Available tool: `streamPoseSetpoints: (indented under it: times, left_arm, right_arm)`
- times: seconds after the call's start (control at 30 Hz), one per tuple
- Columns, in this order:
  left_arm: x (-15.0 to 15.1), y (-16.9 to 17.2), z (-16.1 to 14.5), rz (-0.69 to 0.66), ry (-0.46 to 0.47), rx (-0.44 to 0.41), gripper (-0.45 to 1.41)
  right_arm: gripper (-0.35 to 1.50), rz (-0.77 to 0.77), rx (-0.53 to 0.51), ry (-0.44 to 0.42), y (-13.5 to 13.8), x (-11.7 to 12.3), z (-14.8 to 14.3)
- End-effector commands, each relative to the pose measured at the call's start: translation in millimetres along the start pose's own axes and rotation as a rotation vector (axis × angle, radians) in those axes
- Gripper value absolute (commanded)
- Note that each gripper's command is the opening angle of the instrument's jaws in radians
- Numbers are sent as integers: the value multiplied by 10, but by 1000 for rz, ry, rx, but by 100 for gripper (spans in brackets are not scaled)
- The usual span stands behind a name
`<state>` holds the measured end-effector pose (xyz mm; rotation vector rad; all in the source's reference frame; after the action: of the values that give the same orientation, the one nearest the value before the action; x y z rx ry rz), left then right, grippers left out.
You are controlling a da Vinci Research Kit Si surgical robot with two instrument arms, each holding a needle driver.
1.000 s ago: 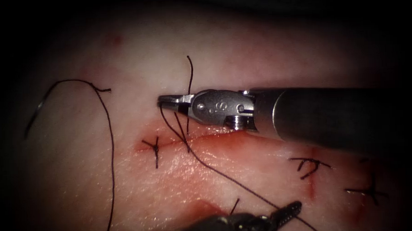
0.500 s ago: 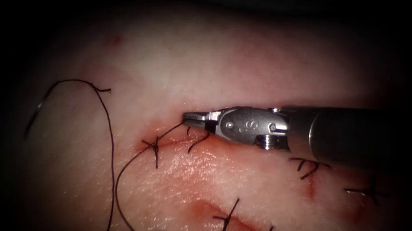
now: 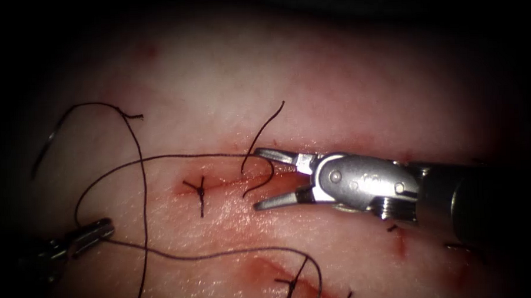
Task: Wound Closure
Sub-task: Use the right hand to handoff a longer length of suture to the left hand, then with the left driver, loop the suture counter clockwise twice around the right driver.
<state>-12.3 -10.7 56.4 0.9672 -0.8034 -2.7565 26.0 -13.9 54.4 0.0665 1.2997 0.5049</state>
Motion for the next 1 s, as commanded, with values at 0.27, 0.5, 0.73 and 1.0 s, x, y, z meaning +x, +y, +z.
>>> streamPoseSetpoints:
  times: [0.27,0.5,0.73,1.0]
  left_arm:
    - [2,-3,9,85,-52,-7,-45]
    - [30,-12,-6,169,-33,-8,-45]
    - [41,-14,-13,225,-28,-8,-45]
    - [53,-27,-26,300,-13,-11,-45]
  right_arm:
    - [96,66,26,17,11,46,2]
    - [-35,28,225,-117,56,46,80]
    - [-35,-13,315,-170,74,18,147]
    - [-35,-17,435,-316,89,-20,207]
